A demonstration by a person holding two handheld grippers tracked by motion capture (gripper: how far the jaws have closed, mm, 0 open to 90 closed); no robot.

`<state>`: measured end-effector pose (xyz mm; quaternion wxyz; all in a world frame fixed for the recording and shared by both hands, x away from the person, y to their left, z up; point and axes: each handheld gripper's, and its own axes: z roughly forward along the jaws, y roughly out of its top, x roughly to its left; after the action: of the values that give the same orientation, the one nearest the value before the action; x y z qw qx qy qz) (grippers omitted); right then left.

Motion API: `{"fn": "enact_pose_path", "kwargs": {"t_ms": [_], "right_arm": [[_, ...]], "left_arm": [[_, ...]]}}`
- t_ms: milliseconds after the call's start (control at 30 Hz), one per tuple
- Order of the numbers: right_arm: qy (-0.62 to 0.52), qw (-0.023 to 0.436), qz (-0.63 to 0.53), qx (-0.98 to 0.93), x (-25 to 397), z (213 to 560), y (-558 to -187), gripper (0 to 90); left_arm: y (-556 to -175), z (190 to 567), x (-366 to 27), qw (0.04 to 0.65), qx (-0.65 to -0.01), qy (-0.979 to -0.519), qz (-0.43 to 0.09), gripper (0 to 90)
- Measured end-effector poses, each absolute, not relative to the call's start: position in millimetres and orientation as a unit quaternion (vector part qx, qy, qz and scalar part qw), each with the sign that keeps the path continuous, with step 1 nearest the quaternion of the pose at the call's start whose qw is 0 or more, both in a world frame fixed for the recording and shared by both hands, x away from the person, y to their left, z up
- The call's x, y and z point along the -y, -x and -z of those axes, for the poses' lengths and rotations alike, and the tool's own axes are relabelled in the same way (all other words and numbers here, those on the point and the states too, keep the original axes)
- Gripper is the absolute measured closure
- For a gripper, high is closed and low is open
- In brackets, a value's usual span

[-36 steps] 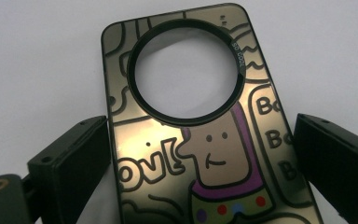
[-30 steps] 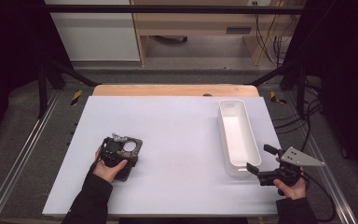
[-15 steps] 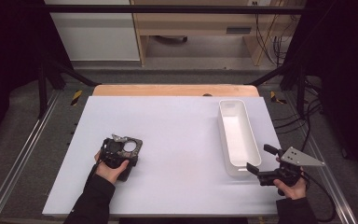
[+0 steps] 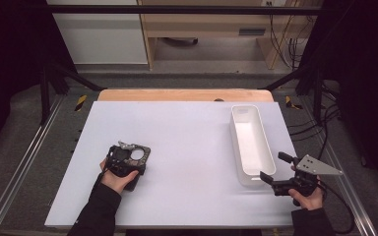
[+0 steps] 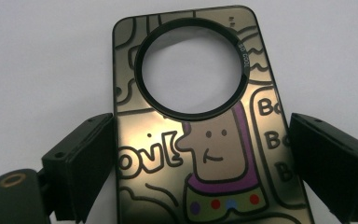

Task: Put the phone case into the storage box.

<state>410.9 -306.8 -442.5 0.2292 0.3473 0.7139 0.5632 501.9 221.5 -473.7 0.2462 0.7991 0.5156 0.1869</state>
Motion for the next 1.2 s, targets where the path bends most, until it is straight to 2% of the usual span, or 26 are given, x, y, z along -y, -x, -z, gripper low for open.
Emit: {"fn": "enact_pose_path", "kwargs": {"t_ms": [1200], "right_arm": [[-0.345,0.228,-0.564,-0.715,306.8,442.5,-410.8,0.4]], "left_arm": [[-501.1,465.4,-225.2,0.240,-0.521,-0.798,-0.184,11.6]]}}
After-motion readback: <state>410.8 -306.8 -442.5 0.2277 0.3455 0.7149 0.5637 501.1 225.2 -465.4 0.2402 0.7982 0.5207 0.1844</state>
